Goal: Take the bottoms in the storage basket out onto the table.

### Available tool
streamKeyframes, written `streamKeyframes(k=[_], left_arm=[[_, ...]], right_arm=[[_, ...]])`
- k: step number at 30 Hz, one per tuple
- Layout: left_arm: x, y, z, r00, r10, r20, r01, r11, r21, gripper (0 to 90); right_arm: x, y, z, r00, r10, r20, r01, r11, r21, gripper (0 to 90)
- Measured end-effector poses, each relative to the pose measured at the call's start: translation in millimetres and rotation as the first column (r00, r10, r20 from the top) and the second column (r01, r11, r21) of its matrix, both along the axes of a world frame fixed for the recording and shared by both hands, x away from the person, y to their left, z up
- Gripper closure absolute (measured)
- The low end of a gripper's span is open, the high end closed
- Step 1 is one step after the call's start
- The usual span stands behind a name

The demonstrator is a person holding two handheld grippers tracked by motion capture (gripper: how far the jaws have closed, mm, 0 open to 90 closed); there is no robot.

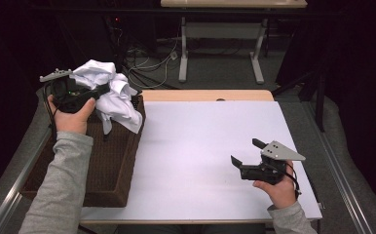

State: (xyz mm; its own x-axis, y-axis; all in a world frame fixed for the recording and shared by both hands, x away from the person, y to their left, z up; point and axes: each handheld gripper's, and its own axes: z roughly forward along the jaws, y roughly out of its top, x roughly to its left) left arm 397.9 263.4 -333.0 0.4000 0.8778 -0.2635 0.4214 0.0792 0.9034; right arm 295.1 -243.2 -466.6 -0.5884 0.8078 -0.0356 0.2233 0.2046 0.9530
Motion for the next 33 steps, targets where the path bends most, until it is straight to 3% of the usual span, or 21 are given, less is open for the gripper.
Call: streamKeyframes(k=[16, 33], left_arm=[[1.4, -31.1, -2.8, 0.9972, -0.072, 0.018, 0.073, 0.9972, -0.017, 72.4], [-7.6, -78.4, -21.8, 0.9802, -0.198, 0.016, 0.198, 0.9798, -0.029, 72.4]], right_arm=[[-0.4, -0.5, 0.4, 1.0, -0.002, 0.002, 0.002, 1.0, 0.004, 6.4], [-1.5, -1.1, 1.5, 1.0, 0.0, 0.008, 0.0, 0.9999, 0.012, 6.4]])
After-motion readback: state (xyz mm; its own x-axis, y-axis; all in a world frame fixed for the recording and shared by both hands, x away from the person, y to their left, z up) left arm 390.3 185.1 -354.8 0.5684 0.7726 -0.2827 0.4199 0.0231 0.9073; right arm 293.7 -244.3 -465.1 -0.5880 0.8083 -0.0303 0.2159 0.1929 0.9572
